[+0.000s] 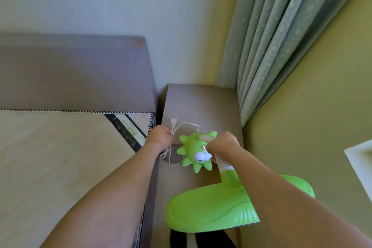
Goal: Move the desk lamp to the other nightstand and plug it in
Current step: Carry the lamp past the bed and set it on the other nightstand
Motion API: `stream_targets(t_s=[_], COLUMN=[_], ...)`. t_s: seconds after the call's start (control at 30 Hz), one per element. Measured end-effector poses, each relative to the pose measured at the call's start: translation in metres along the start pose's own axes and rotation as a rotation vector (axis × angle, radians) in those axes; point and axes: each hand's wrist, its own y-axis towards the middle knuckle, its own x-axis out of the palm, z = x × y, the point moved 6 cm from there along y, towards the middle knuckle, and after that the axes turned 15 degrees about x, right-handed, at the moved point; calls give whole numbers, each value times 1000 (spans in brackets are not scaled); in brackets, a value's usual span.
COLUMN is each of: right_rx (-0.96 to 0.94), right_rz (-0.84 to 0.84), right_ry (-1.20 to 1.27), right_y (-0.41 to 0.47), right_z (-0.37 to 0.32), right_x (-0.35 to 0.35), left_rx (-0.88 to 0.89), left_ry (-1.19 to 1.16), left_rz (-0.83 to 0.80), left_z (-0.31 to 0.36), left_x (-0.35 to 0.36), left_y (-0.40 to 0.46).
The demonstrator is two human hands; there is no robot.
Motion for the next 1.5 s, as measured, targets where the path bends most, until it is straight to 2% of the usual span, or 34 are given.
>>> stream_targets(t_s=[0.33,0.5,0.73,0.97,1.2,1.27,1.37,1.5], right_rx=[32,86,207,234,165,167,149,178], right_rz=[-20,10,33,25,33,5,51,57], right_ry=[-40,-62,-115,-262,-737,-797,-822,-863], right_y=[79,118,182,241,282,288,293,299], right_z=[-114,-154,-198,-244,-301,-308,-314,-317], right_x=[-49,-58,-48,-33,-32,-30,-37,-47], left_rx=[-32,-54,-101,-171,-91,-72,-34,94], left_ry=[-108,-142,-136,-94,289,387,483,636], left_rz=[20,-35,-162,-193,-325,-364,-426,-473], left_z=[33,28,-12,-72,-96,-100,-102,-92], left_x=[-23,-12,16,44,67,73,82,91], left_y=[148,215,301,364,412,418,423,426])
